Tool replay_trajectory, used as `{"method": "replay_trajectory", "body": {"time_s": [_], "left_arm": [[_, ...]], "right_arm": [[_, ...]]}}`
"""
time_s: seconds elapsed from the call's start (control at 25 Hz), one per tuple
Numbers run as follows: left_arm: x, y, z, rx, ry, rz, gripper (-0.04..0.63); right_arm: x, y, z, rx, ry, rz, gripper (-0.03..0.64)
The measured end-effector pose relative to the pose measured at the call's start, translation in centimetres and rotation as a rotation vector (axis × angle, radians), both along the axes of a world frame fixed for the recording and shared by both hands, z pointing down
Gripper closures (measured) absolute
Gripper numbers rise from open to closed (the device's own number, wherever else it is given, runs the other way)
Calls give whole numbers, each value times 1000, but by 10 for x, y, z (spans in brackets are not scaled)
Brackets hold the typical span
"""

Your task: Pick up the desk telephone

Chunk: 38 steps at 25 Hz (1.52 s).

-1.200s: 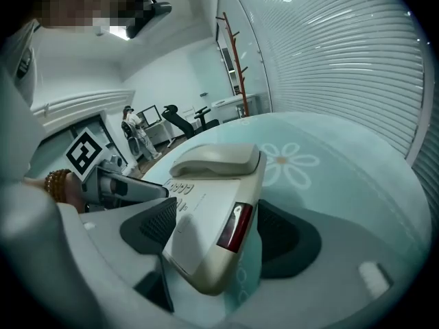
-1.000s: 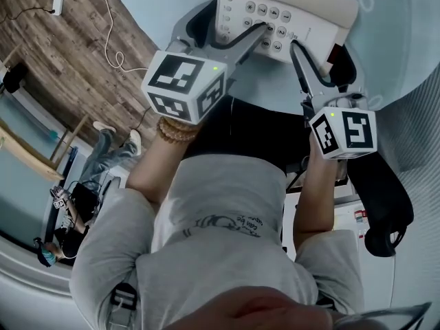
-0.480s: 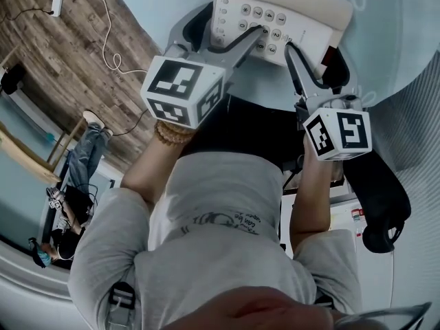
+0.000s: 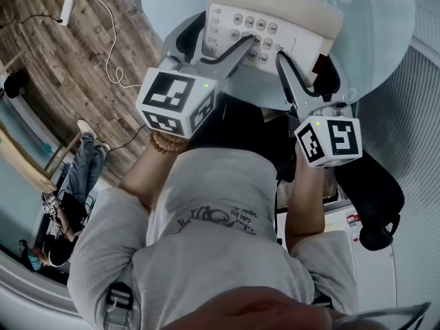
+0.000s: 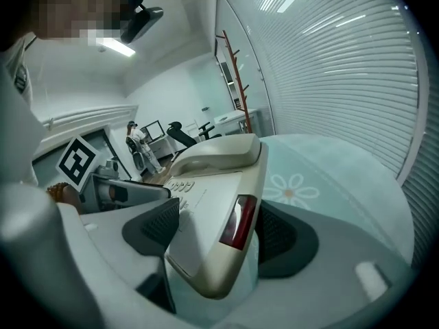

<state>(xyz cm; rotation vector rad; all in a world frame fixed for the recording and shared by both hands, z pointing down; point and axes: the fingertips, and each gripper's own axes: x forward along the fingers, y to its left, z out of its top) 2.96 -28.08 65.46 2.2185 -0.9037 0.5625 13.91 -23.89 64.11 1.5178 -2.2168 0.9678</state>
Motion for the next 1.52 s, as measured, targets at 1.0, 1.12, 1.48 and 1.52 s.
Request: {"method": "replay_trajectory", "body": {"time_s": [1.0, 1.12, 1.48, 1.52], "left_arm": [[-4, 49, -229, 178, 46, -32, 230], [-5, 53, -262, 213, 72, -44, 230], [-28, 83, -336, 313, 100, -43, 230], [-29, 85, -342, 323, 101, -43, 230]], "right_arm": [[-4, 48, -226, 179, 26, 23, 264], [-4, 50, -262, 228, 47, 20, 265], [-28, 82, -333, 328, 68, 27, 265], [-29, 85, -339, 337, 70, 28, 265]]}}
